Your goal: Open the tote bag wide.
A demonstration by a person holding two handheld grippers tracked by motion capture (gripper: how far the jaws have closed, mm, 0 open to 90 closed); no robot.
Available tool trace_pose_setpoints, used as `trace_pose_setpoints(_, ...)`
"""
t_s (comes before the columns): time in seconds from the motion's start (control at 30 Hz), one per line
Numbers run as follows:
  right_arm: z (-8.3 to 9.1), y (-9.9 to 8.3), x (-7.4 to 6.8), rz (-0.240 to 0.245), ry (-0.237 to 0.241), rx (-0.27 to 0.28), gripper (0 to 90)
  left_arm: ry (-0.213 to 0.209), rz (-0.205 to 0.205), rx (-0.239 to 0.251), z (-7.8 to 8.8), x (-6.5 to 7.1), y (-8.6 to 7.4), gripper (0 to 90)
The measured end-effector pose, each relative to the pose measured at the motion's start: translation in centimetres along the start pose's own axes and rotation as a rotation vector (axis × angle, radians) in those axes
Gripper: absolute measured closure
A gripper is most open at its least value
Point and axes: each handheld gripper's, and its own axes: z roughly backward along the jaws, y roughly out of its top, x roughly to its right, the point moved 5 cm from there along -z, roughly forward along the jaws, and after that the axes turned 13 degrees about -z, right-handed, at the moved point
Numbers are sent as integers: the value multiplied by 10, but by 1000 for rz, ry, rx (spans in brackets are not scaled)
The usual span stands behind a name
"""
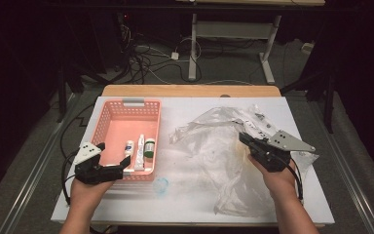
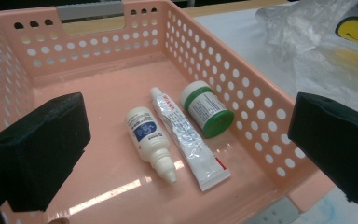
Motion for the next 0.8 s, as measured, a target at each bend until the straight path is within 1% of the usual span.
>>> trace_pose_setpoints(0.03,0,0,0,0,-2,1,900,8,9,1,0,-3,-1,0)
trace_pose_setpoints(0.17,0,0,-1,0,-2,-1,900,12,15,1,0,-4,-2,0)
trace_pose_setpoints(0.33,-1,1,0,4,0,-1,900,4,16,-1,-1,-2,-2,0)
trace_pose_setpoints(0.43,-2,-1,0,-6,3,-7,900,-9,9,-10,-2,1,3,0)
trace_pose_setpoints(0.47,-3,-1,0,-1,4,-10,900,-9,9,-10,-2,1,3,0)
trace_pose_setpoints(0.53,-5,-2,0,1,2,-16,900,-18,2,-14,-3,3,7,0)
trace_pose_setpoints(0.6,-7,-2,-1,6,3,-19,900,-31,4,-17,-3,7,14,0)
trace_pose_setpoints(0.63,-7,-2,-1,6,4,-17,900,-31,4,-17,-3,7,14,0)
trace_pose_setpoints(0.67,-7,-2,-2,6,6,-17,900,-29,-3,-13,-3,8,20,0)
trace_pose_setpoints(0.7,-6,-1,-2,3,7,-16,900,-29,-3,-13,-3,8,20,0)
trace_pose_setpoints(0.77,-6,-1,-2,4,8,-15,900,-26,-8,-8,-4,9,25,0)
trace_pose_setpoints(0.8,-4,0,-2,4,8,-10,900,-33,-2,-18,-7,8,29,0)
